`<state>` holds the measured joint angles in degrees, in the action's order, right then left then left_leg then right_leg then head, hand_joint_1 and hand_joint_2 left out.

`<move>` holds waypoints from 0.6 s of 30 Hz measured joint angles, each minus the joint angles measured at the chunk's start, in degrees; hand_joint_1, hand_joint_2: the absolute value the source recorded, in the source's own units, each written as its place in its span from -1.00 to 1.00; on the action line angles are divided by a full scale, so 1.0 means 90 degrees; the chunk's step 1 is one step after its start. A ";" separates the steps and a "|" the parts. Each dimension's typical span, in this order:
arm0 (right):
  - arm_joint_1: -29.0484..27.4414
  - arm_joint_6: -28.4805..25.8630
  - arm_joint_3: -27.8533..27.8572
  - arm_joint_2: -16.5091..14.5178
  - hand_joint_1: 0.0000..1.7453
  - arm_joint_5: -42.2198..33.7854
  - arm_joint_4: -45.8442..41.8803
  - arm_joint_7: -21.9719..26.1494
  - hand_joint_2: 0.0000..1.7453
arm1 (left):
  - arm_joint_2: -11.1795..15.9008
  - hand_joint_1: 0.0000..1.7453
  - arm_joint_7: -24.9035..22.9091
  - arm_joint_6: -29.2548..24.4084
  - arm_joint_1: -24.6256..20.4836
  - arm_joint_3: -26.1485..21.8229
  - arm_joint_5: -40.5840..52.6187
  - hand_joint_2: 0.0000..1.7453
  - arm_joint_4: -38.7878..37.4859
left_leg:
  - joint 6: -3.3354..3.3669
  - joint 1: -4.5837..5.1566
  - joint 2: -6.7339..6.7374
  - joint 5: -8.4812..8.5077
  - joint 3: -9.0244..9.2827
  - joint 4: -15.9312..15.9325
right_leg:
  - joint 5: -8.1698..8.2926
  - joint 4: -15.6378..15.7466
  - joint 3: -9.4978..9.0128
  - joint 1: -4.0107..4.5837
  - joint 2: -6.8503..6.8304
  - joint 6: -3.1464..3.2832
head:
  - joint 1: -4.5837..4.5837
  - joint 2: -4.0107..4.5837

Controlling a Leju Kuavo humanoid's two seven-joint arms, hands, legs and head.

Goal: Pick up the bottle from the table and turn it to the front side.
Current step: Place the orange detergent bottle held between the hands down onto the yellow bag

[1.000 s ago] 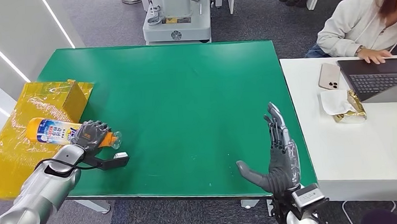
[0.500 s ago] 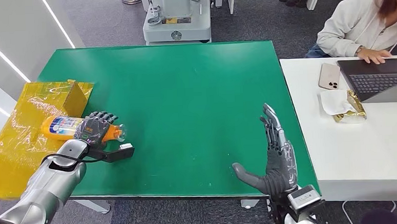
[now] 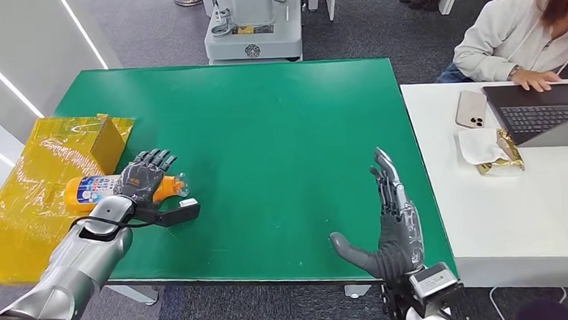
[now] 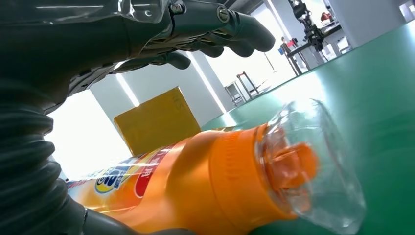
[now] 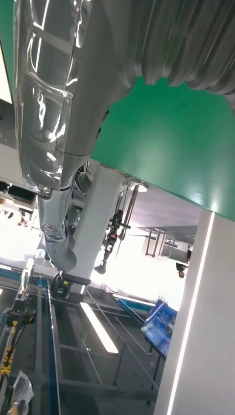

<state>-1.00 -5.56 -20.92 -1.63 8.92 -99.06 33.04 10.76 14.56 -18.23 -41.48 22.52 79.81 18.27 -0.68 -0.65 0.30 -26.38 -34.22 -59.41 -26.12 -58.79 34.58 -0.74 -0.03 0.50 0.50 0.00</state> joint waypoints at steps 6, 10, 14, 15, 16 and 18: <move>-0.0025 0.0005 0.0014 -0.0059 -1.00 0.0018 -0.0041 -0.0104 1.00 | -0.0249 -1.00 0.0019 0.0030 -0.0104 -0.0007 -0.0048 1.00 0.0000 | 0.0000 0.0001 0.0000 0.0000 -0.0001 -0.0001 | 0.0000 0.0000 -0.0001 0.0000 0.0000 0.0000 | 0.0000 0.0000; -0.0046 0.0041 0.0048 -0.0127 -1.00 0.0091 -0.0041 -0.0123 1.00 | -0.0480 -1.00 0.0165 0.0365 -0.0181 -0.0154 -0.0523 1.00 0.0000 | 0.0000 0.0001 -0.0001 0.0000 -0.0001 -0.0002 | 0.0000 0.0000 -0.0001 -0.0001 -0.0001 0.0000 | -0.0001 0.0000; -0.0049 0.0087 0.0090 -0.0206 -1.00 0.0134 -0.0038 -0.0123 1.00 | -0.0738 -1.00 0.0278 0.0757 -0.0263 -0.0499 -0.0983 1.00 0.0000 | 0.0000 0.0000 0.0001 0.0000 -0.0001 -0.0001 | 0.0001 0.0000 -0.0001 -0.0001 0.0000 0.0001 | -0.0001 0.0000; -0.0050 0.0089 0.0102 -0.0220 -1.00 0.0134 -0.0038 -0.0123 1.00 | -0.0783 -1.00 0.0324 0.0797 -0.0279 -0.0566 -0.1076 1.00 0.0000 | 0.0000 0.0000 0.0002 0.0000 0.0000 -0.0001 | 0.0002 0.0000 -0.0001 -0.0001 0.0001 0.0002 | -0.0001 0.0000; -0.0050 0.0094 0.0114 -0.0233 -1.00 0.0135 -0.0037 -0.0123 1.00 | -0.0829 -1.00 0.0422 0.0845 -0.0292 -0.0644 -0.1232 1.00 0.0001 | 0.0000 0.0000 0.0002 0.0000 0.0000 -0.0001 | 0.0002 0.0000 0.0000 -0.0001 0.0001 0.0002 | -0.0001 0.0000; -0.0050 0.0109 0.0134 -0.0255 -1.00 0.0129 -0.0027 -0.0117 1.00 | -0.0935 -1.00 0.0770 0.1043 -0.0302 -0.0891 -0.1798 1.00 0.0015 | 0.0000 0.0000 0.0001 0.0000 0.0000 -0.0002 | 0.0002 0.0000 -0.0001 -0.0001 0.0000 0.0002 | -0.0001 0.0000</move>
<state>-1.45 -4.58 -19.72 -3.93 10.09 -99.30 31.99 2.35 21.48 -8.85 -44.20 14.50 63.63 18.41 -0.68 -0.65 0.31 -26.38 -34.23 -59.42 -26.11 -58.79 34.58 -0.75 -0.03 0.52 0.49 0.00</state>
